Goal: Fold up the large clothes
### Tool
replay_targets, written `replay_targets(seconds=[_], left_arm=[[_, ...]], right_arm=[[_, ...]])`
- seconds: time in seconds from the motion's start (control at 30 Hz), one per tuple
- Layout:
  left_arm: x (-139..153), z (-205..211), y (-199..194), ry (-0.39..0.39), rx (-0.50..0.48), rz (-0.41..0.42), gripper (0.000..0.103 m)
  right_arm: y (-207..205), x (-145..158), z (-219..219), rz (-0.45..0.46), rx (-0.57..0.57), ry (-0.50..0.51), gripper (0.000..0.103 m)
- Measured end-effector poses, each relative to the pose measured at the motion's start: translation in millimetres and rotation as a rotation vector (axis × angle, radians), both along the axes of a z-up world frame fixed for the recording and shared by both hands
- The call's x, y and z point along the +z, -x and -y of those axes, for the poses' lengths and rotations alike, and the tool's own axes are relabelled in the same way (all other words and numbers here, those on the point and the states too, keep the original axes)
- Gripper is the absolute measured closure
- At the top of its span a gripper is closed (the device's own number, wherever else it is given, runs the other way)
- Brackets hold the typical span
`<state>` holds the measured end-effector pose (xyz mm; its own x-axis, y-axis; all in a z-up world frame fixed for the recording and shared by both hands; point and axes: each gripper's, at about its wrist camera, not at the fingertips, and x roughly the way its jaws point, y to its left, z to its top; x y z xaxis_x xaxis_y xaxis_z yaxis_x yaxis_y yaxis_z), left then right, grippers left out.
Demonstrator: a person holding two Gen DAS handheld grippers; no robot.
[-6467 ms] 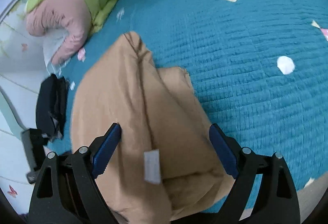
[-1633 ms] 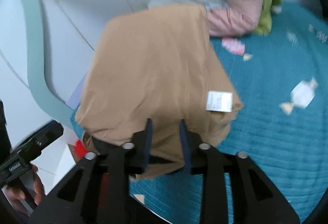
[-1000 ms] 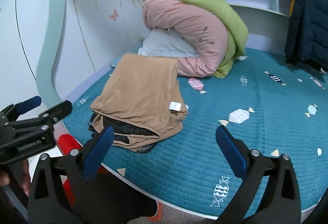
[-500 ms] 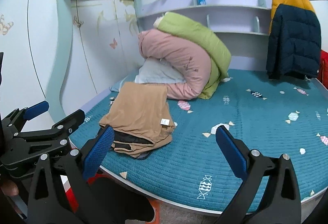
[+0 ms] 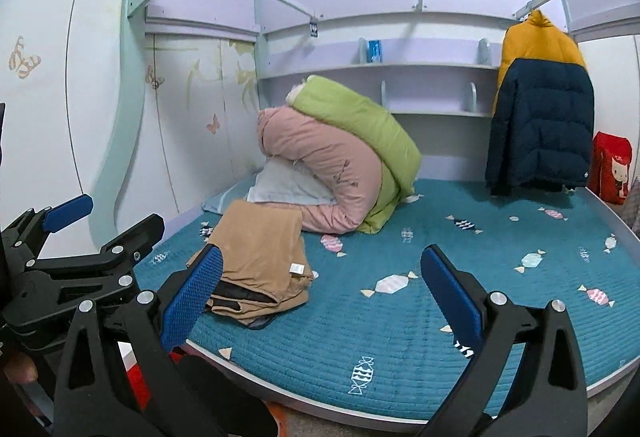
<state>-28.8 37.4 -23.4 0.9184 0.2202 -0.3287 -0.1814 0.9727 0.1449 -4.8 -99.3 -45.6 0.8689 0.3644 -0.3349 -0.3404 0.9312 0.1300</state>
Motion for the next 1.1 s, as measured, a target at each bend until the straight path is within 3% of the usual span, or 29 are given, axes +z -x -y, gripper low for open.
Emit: replay_targets(seconds=[0.57,1.1], left_arm=[[21,28,28,0.017,-0.035,0.074,0.005],[22,34,33,0.014,-0.023,0.088,0.005]], right_arm=[[30,15,27,0.072,-0.05,-0.033,0.007],[33,15,30,0.075,-0.051,-0.039,0.007]])
